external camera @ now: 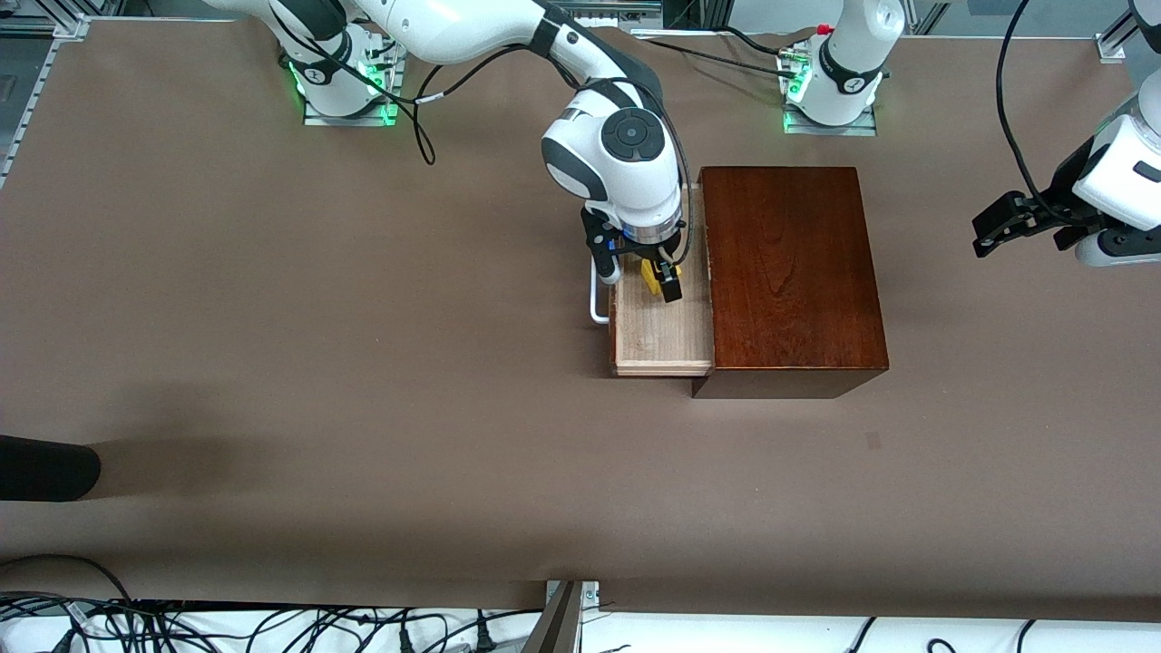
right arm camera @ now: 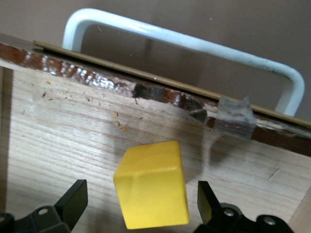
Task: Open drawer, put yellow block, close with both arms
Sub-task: 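Lower the cube into the drawer and open the right gripper, then withdraw the right gripper from the drawer while the left gripper approaches the box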
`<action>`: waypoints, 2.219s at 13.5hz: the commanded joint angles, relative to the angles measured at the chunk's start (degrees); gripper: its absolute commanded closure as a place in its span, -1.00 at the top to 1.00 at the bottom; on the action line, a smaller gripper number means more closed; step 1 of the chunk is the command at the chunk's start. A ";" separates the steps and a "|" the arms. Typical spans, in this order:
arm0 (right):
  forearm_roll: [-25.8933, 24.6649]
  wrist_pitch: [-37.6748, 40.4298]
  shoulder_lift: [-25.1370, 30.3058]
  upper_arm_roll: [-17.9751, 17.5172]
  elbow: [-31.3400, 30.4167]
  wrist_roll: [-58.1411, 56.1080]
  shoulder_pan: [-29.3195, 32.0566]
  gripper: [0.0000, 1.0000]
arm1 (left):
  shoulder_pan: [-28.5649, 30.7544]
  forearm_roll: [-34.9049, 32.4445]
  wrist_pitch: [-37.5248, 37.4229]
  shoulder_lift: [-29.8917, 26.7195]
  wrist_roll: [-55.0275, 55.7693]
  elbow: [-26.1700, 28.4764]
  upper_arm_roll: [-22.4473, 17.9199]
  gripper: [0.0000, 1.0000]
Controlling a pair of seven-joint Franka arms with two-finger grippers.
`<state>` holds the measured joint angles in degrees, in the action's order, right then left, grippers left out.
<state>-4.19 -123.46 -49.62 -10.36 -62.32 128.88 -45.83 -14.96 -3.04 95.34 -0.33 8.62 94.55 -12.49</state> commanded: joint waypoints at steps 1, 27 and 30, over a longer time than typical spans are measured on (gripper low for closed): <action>-0.47 4.26 3.47 -0.19 0.62 -1.52 1.27 1.00 | 0.72 1.20 -0.33 0.76 -1.15 -1.65 0.28 1.00; 13.60 34.86 27.65 31.00 -9.40 -121.05 17.27 1.00 | -1.21 1.90 -1.03 6.38 13.05 -7.70 11.25 1.00; 13.51 36.09 27.73 31.36 -9.14 -122.11 17.27 1.00 | -9.10 1.29 -1.03 8.14 27.10 -8.06 11.70 1.00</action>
<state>8.47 -88.24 -23.60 20.99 -69.84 7.78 -27.93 -20.01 -2.21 95.58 5.13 28.48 89.53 -0.45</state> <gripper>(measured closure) 0.000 0.000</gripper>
